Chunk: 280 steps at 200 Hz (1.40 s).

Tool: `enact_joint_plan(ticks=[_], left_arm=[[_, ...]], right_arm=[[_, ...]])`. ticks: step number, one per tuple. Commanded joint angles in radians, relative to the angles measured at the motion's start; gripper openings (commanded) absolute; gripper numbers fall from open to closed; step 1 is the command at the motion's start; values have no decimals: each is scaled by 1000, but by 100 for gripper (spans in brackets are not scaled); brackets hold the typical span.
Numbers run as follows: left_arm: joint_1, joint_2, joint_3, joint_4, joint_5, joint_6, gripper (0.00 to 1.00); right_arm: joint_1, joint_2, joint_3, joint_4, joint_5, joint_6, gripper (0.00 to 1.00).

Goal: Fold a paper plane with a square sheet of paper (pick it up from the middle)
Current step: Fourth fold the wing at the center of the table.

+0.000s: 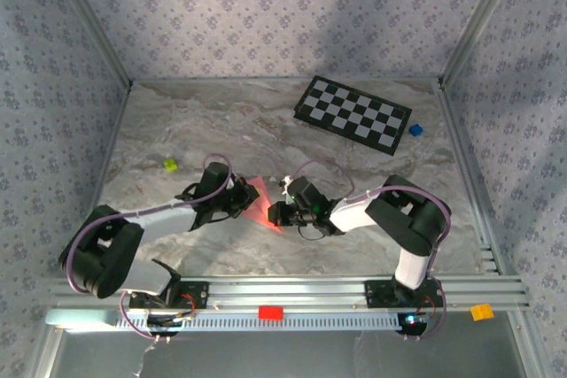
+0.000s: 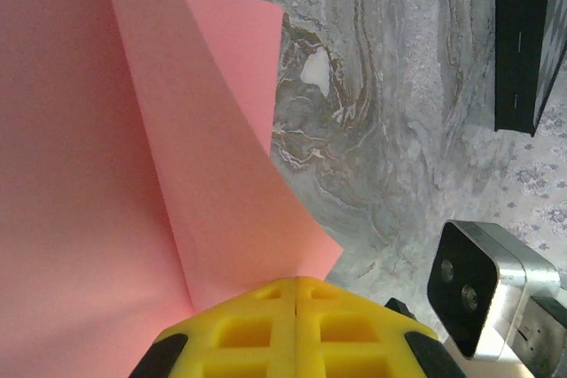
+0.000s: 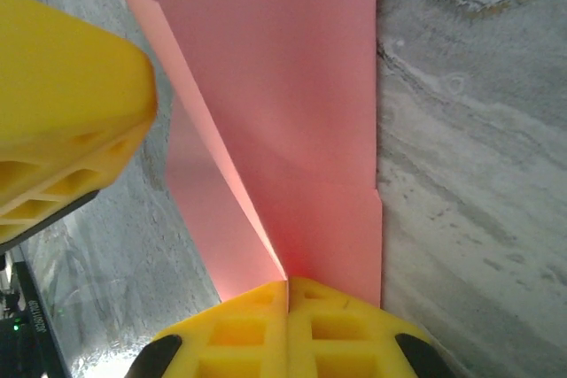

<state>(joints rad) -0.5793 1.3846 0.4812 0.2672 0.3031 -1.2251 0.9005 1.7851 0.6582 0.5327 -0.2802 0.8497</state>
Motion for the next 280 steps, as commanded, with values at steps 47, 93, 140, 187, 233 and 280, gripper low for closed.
enact_joint_plan(ticks=[47, 93, 140, 187, 233, 280], left_arm=[[-8, 65, 3, 71, -16, -11, 0], [-6, 111, 5, 81, -38, -24, 0], [-5, 105, -3, 51, -68, -33, 0], [-5, 84, 7, 45, -66, -15, 0], [-5, 85, 23, 35, -52, 3, 0], [-4, 116, 37, 42, -39, 5, 0]], right_arm=[[-5, 71, 17, -111, -34, 51, 4], [-13, 71, 19, -129, -39, 60, 4], [-17, 74, 37, -167, -49, 54, 5], [-24, 88, 48, -186, -67, 62, 2], [-31, 101, 59, -205, -82, 79, 1], [-37, 105, 61, -213, -85, 92, 1]])
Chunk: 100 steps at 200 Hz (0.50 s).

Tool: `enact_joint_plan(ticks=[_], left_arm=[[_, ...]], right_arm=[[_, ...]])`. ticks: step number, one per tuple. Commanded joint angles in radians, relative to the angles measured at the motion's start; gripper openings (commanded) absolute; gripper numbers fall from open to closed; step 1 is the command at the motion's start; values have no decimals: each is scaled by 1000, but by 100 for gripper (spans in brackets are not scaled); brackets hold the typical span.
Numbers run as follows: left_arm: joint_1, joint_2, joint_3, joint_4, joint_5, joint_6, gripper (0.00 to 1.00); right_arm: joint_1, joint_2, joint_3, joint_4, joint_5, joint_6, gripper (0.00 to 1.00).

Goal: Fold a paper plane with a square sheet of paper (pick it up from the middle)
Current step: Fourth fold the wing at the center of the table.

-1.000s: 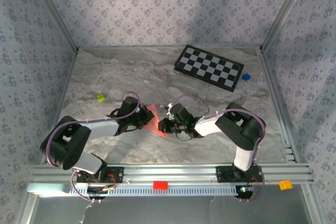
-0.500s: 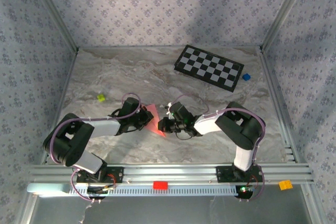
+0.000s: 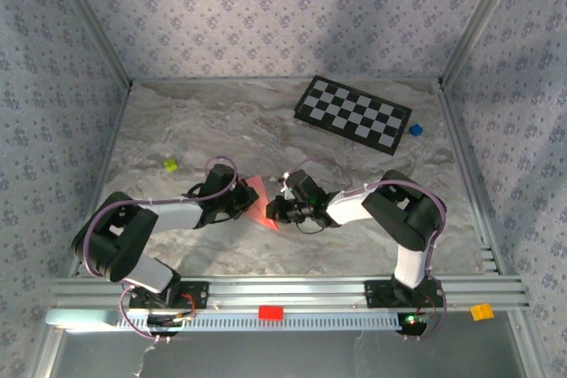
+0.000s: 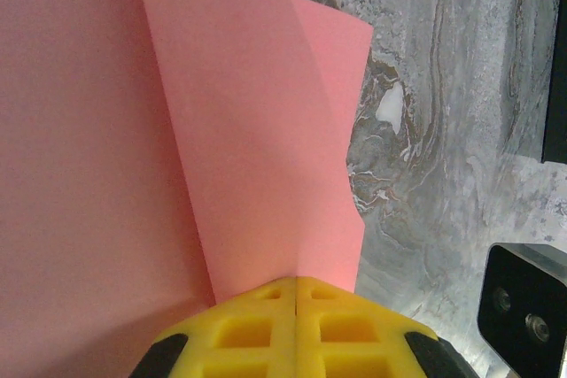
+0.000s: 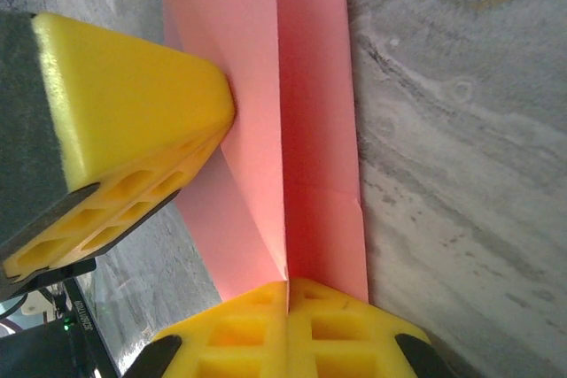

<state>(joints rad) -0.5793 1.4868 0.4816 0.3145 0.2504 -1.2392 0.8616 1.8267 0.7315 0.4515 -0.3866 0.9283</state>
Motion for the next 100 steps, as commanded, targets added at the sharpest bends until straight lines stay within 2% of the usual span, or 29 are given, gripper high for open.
enact_joint_plan(ticks=[1, 100], left_arm=[[-4, 15, 37, -6, 13, 20, 0], [-1, 58, 70, -51, 9, 45, 0]], right_arm=[[1, 63, -13, -132, 22, 14, 1], [-6, 77, -14, -149, 18, 29, 2]])
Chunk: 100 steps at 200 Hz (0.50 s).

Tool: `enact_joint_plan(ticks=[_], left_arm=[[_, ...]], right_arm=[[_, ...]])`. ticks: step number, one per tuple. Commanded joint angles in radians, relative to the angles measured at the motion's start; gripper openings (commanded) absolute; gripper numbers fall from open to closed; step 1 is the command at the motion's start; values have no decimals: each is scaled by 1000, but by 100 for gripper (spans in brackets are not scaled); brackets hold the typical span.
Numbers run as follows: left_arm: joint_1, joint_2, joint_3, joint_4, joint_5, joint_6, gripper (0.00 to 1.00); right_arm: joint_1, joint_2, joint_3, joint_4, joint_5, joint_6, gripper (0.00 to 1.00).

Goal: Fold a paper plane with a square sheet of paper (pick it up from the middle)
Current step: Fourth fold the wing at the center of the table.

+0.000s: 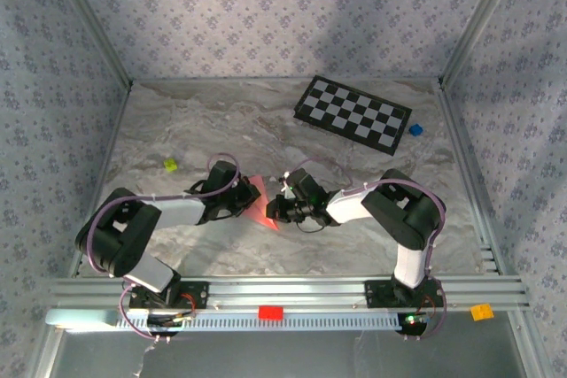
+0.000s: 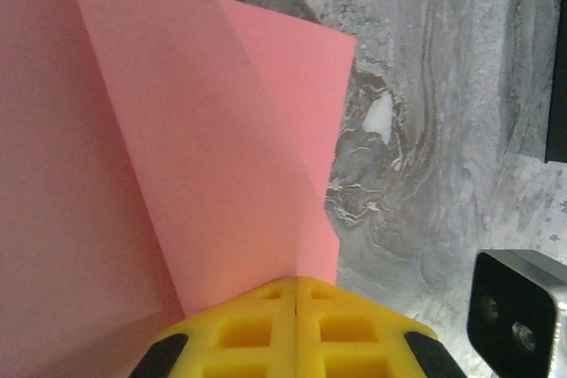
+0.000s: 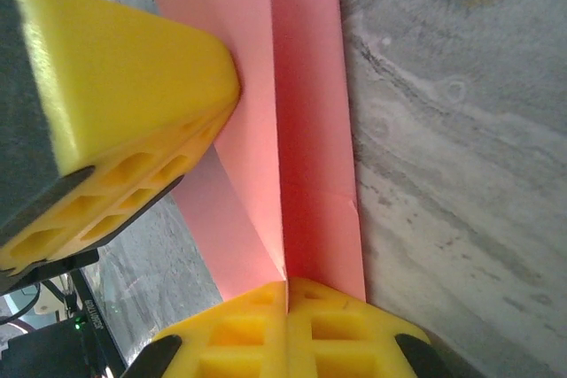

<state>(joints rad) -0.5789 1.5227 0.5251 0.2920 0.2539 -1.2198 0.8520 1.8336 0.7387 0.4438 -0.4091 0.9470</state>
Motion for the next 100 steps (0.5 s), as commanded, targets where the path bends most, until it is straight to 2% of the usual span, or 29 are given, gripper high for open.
enact_joint_plan(ticks=[1, 60, 100], left_arm=[[-1, 22, 28, -28, 5, 25, 0], [1, 48, 30, 5, 28, 35, 0], [4, 53, 41, -34, 24, 45, 0]], right_arm=[[3, 70, -21, -142, 41, 10, 2], [2, 72, -25, -140, 45, 23, 2], [3, 75, -24, -139, 44, 29, 2]])
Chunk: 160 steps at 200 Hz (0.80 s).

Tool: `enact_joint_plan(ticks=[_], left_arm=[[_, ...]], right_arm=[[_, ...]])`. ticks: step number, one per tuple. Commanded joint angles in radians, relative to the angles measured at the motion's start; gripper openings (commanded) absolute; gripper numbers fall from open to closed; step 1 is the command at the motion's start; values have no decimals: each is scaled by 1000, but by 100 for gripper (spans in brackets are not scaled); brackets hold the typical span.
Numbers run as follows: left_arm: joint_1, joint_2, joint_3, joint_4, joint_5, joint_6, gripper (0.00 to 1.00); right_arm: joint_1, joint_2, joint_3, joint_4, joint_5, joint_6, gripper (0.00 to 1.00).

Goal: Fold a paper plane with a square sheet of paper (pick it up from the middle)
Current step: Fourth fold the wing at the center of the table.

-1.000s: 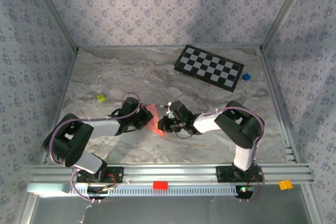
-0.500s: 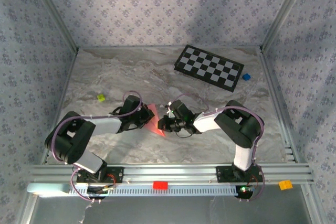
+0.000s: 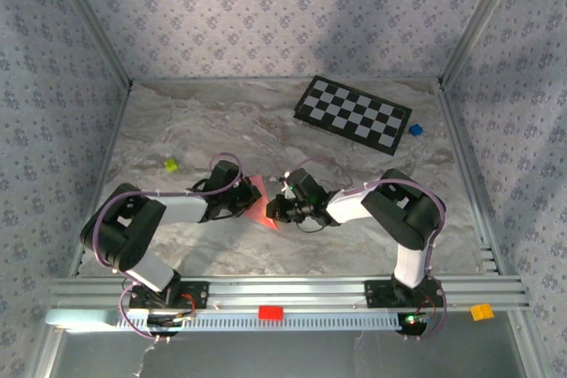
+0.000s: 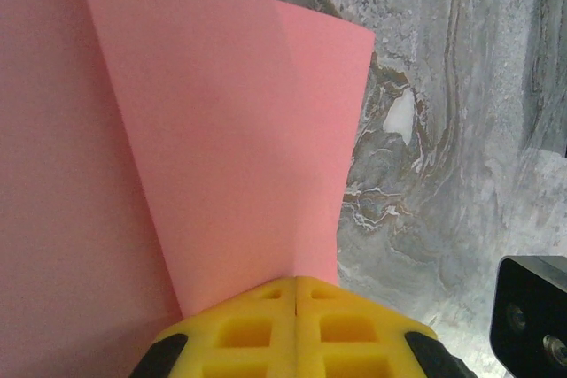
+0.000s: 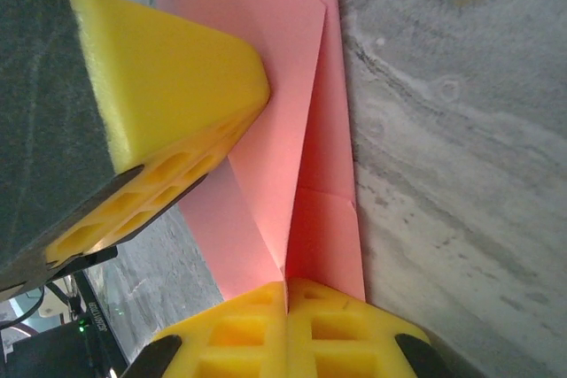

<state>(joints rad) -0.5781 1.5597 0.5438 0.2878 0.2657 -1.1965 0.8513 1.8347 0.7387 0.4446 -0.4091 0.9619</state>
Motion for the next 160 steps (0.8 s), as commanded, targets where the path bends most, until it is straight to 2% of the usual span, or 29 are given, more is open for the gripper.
enact_joint_plan(ticks=[1, 69, 160], left_arm=[[3, 17, 22, -30, 13, 23, 0], [8, 51, -6, -57, 9, 11, 0], [21, 38, -15, -72, 9, 26, 0]], right_arm=[[3, 74, -24, -139, 44, 14, 2], [2, 61, -12, -166, 43, 8, 6], [12, -11, 1, -231, 4, -29, 16]])
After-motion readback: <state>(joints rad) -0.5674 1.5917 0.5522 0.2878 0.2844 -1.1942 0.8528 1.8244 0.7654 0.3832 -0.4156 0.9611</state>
